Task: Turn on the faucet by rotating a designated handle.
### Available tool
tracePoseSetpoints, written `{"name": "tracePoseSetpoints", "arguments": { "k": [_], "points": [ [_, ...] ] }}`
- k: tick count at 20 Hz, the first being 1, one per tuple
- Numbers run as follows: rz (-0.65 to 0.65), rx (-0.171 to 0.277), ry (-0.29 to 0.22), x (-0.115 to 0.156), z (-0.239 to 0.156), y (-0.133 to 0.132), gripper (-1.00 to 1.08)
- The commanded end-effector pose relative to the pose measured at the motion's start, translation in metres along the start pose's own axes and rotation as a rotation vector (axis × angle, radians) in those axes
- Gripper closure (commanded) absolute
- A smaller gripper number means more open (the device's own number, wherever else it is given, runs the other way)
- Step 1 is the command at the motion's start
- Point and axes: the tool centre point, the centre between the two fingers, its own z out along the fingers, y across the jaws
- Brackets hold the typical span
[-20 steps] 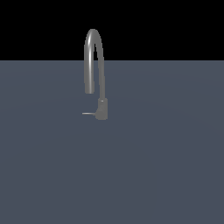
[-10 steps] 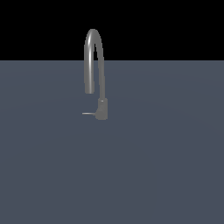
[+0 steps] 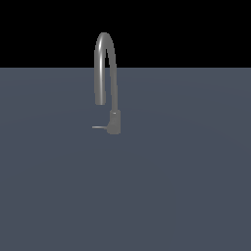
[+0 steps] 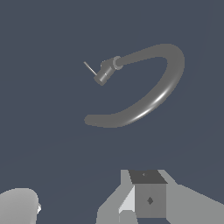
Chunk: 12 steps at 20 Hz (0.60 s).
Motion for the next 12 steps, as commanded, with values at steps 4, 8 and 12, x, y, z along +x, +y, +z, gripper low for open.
{"name": "tracePoseSetpoints", "arguments": {
  "k": [4,8,12],
  "points": [
    [-0.142,-0.138,-0.001,0.026,0.015,-0.014,1.08],
    [-0.233,-0.227,-0.003,0.041,0.025,-0.024,1.08],
    [-0.317,-0.309,-0.004,0.055,0.036,-0.034,1.08]
  ]
}}
